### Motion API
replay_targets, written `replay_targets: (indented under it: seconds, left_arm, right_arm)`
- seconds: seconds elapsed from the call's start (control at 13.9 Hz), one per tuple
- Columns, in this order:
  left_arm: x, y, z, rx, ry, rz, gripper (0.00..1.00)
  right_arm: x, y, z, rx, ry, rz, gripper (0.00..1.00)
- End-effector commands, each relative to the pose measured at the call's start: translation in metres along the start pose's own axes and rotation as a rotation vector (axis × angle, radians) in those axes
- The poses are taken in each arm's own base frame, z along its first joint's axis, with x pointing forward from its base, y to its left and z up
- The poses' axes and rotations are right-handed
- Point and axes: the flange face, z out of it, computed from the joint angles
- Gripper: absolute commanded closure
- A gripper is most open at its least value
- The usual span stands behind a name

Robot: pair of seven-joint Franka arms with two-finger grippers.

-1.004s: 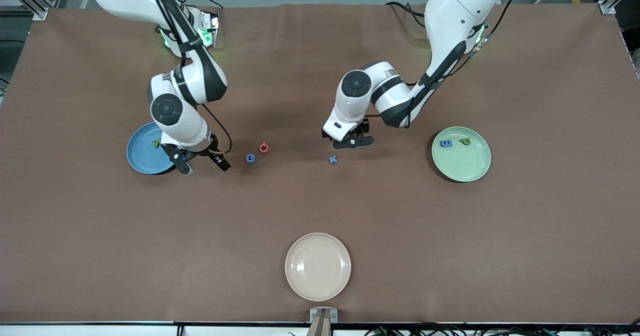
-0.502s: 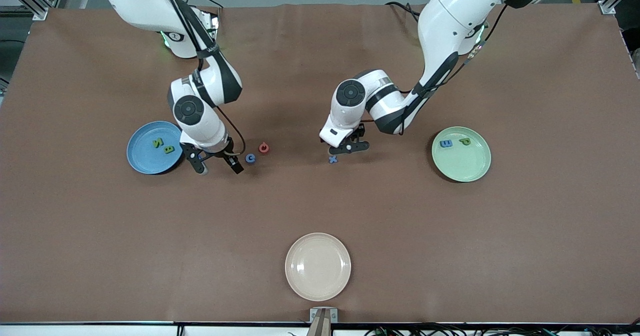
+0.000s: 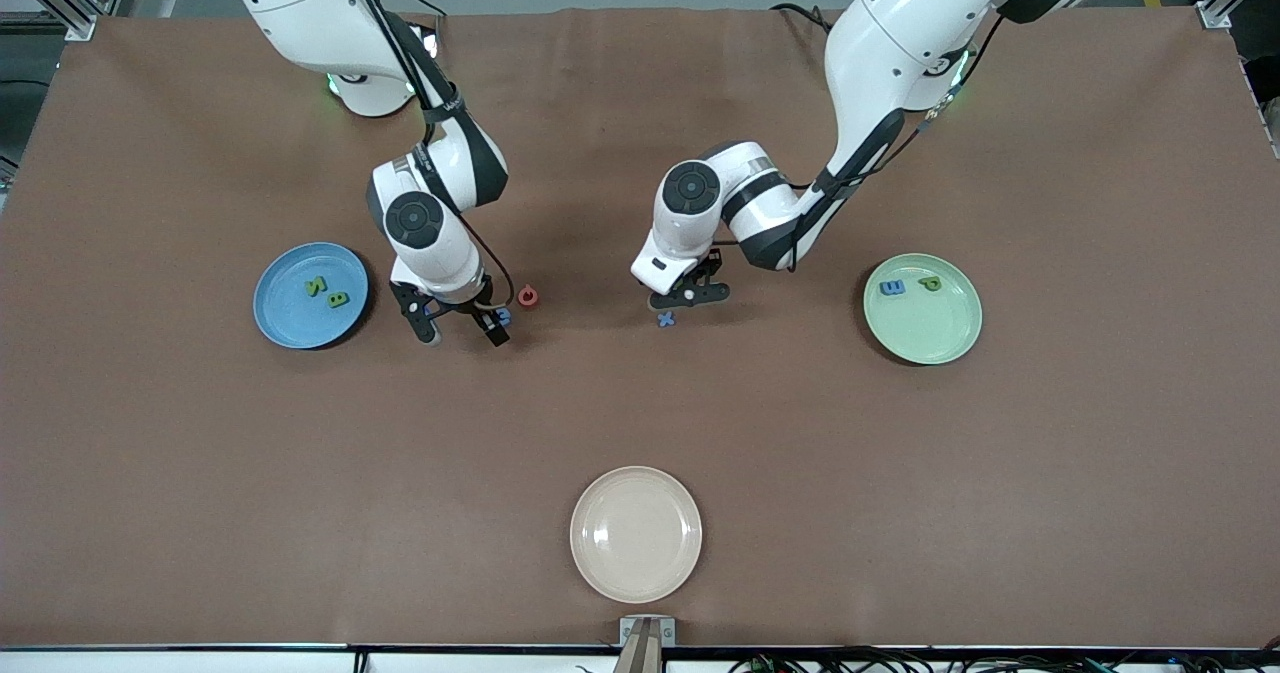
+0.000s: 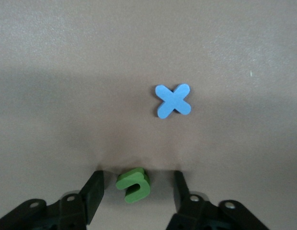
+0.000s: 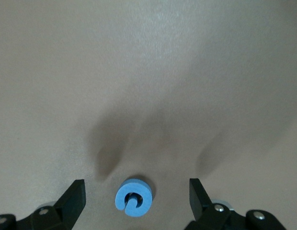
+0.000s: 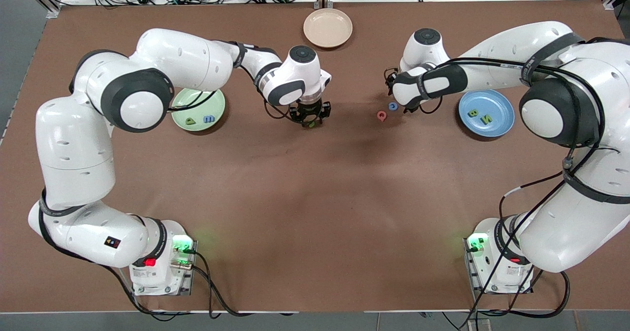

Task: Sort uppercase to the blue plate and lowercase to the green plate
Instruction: 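Grasp the green d with the left gripper while the right gripper grasps the blue C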

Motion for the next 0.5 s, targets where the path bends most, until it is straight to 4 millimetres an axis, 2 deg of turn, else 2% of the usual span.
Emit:
replay_targets:
  seconds: [0.0, 0.22, 0.43]
  left_arm:
    - [0.0012, 0.0030, 0.0019, 0.015, 0.008, -0.005, 0.41]
    - [0.0007, 0.0014, 0.0036, 0.019, 0.006, -0.003, 0.55]
    - [0.0003, 0.0010, 0.0042, 0.020, 0.005, -0.002, 0.68]
  right_arm:
    - [-0.0018, -0.0040, 0.0046, 0.005, 0.001, 0.023, 0.13]
    - [-0.0024, -0.0039, 0.0080, 0.008, 0.000, 0.026, 0.27]
    - [-0.0072, -0.0061, 0.0110, 0.011, -0.016, 0.049, 0.31]
